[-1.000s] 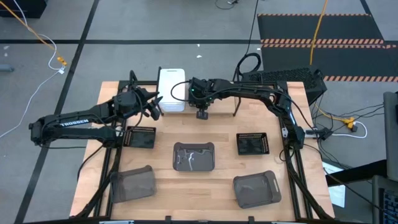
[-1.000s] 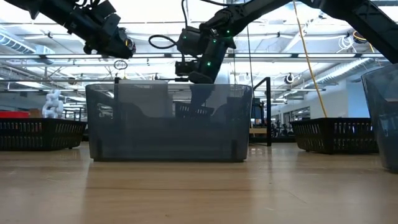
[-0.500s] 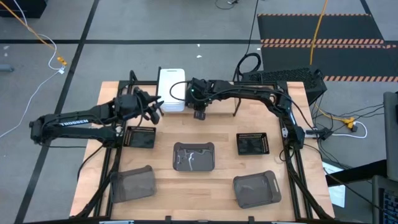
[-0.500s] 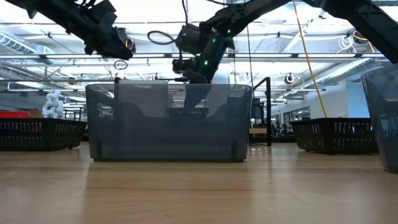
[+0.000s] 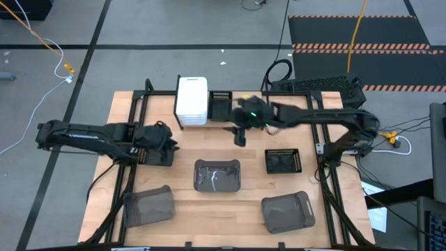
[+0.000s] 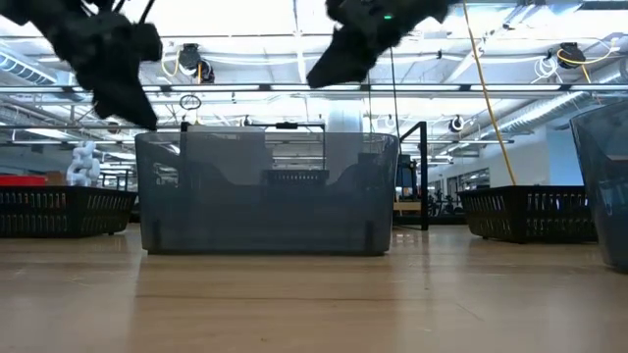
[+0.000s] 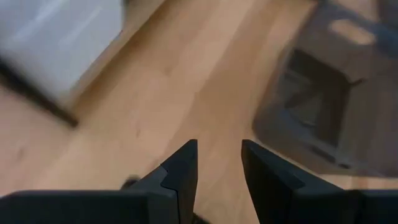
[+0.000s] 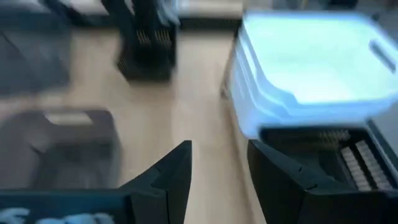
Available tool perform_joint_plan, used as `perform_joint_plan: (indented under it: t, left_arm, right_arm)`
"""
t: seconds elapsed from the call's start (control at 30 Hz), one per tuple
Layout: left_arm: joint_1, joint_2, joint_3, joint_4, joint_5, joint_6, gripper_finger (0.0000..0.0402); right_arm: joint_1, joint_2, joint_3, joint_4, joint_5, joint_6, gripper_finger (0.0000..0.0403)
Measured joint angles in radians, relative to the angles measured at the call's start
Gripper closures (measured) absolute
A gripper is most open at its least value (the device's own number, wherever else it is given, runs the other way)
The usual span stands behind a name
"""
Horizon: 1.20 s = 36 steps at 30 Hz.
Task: Stack baskets on shelf by color
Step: Put the center black bin on the shelf, then stack the left black bin on top of the other black bin on the shelf
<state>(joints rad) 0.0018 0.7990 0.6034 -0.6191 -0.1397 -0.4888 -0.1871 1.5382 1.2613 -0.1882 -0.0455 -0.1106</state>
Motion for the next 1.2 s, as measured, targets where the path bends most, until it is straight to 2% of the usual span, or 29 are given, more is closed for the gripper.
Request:
perform_joint_plan:
  t: [0.1,0.17,0.3,0.4,0.57,0.73,0.93,1.1,1.2]
  left_arm:
    - [-0.017,0.034,-0.027,0.016,-0.06,-0.11,0.0275]
    - [-0.02,0.068,-0.044,0.023,-0.093,-0.178,0.0275]
    - [-0.024,0.165,-0.068,0.046,-0.126,-0.297,0.0275]
    - [-0.024,0.254,-0.07,0.047,-0.126,-0.353,0.0275]
    - [-0.024,0.363,-0.069,0.071,-0.095,-0.382,0.0275]
    - [-0.024,0.417,-0.069,0.07,-0.057,-0.387,0.0275]
    - [-0.037,0.404,-0.045,0.067,-0.039,-0.342,0.0275]
    - [-0.1,0.374,0.044,0.02,-0.034,-0.254,0.0275]
    - [-0.155,0.357,0.126,-0.057,-0.046,-0.181,0.0275]
  right_arm:
    - [0.028,-0.09,-0.204,0.269,-0.049,0.092,0.0253]
    - [0.041,-0.14,-0.31,0.381,-0.064,0.161,0.0253]
    - [0.067,-0.229,-0.452,0.469,-0.058,0.242,0.0253]
    - [0.088,-0.286,-0.51,0.476,-0.024,0.283,0.0253]
    - [0.129,-0.345,-0.555,0.479,0.089,0.277,0.0252]
    - [0.139,-0.353,-0.56,0.475,0.126,0.254,0.0252]
    - [0.139,-0.353,-0.56,0.486,0.127,0.257,0.0252]
    - [0.151,-0.346,-0.56,0.522,0.124,0.243,0.0252]
    - [0.182,-0.283,-0.56,0.62,0.122,0.166,0.0252]
